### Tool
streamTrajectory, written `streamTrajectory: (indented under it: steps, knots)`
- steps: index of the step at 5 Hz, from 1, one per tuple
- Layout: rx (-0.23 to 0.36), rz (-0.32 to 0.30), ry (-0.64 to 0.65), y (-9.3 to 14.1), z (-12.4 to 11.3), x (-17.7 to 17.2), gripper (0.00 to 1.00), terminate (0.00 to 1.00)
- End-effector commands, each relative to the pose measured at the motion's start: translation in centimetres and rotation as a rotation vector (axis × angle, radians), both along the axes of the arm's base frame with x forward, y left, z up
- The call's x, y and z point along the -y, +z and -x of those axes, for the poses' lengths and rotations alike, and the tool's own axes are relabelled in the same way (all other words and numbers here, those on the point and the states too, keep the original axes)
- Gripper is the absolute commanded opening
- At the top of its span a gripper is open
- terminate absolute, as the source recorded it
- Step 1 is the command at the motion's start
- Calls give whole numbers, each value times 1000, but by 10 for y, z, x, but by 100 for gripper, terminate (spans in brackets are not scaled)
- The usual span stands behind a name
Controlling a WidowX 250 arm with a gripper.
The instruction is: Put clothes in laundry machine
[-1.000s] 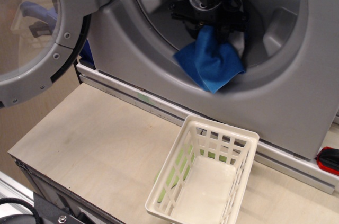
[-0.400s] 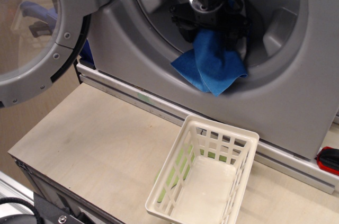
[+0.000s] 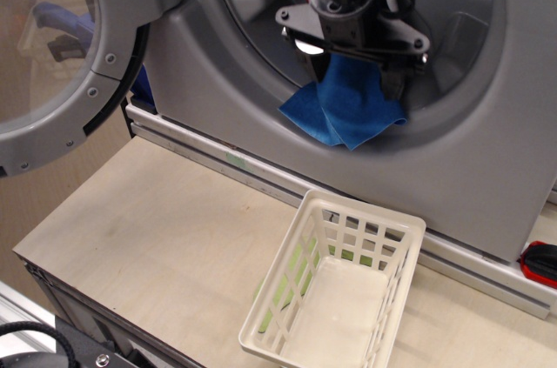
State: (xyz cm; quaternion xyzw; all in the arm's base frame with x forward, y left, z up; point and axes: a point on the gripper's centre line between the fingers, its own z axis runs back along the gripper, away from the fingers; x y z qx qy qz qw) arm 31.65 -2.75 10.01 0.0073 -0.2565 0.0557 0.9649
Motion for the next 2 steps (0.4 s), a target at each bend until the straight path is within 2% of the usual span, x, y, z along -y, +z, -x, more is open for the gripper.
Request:
streamTrajectory:
  steps: [1, 2]
  knots:
    - [46, 4, -8, 16, 1, -3, 100, 0]
    - [46, 4, -8, 16, 1, -3, 100, 100]
